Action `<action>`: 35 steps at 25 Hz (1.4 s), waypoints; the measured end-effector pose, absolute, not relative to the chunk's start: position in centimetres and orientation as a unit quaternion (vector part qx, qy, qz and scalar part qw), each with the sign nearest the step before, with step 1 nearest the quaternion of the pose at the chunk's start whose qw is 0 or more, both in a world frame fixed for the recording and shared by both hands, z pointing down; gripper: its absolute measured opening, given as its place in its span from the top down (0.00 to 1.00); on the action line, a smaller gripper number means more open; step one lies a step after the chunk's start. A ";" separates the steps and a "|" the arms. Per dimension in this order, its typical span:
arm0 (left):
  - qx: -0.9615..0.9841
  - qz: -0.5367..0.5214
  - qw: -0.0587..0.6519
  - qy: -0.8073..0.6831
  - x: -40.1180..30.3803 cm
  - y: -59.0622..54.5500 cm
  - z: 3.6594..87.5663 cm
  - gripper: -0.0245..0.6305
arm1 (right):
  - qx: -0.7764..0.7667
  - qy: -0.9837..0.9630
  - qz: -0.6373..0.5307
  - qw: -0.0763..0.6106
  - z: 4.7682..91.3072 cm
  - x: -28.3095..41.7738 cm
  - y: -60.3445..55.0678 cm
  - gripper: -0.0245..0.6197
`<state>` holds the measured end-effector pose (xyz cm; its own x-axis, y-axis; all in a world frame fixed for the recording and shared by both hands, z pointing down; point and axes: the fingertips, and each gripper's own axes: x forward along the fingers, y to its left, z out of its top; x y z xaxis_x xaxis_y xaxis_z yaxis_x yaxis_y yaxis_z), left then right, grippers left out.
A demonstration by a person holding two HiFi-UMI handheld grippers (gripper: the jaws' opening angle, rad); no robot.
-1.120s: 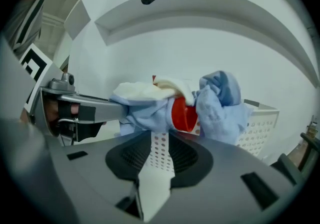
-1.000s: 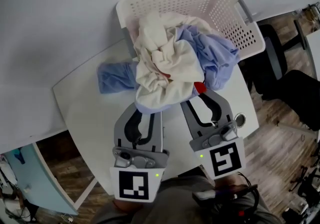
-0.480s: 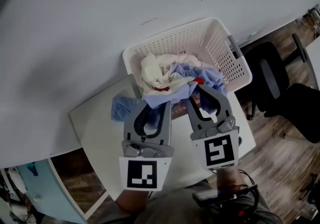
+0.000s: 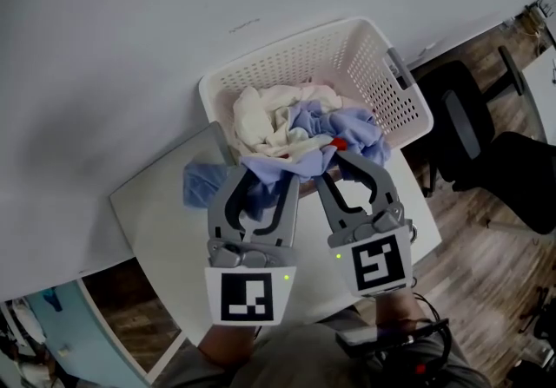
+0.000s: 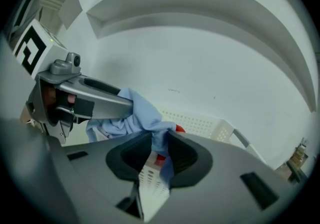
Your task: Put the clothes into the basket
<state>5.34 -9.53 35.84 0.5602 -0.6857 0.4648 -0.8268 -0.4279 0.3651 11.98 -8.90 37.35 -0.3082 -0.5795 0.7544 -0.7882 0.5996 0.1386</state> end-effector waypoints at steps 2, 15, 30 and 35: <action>0.836 0.116 0.284 -0.455 4.7 -8.7 35.5 0.62 | 0.434 -0.798 0.130 0.397 36.9 11.7 -8.3 0.80; 0.802 0.089 0.320 -0.496 -2.3 0.3 39.3 0.56 | 0.445 -0.808 0.171 0.347 38.5 6.7 -0.3 0.80; 0.753 0.136 0.389 -0.513 -8.7 3.9 53.0 0.46 | 0.425 -0.795 0.264 0.342 50.7 2.5 4.5 0.58; 0.750 0.152 0.391 -0.511 -10.2 2.0 56.5 0.44 | 0.423 -0.797 0.270 0.336 52.3 1.1 3.5 0.56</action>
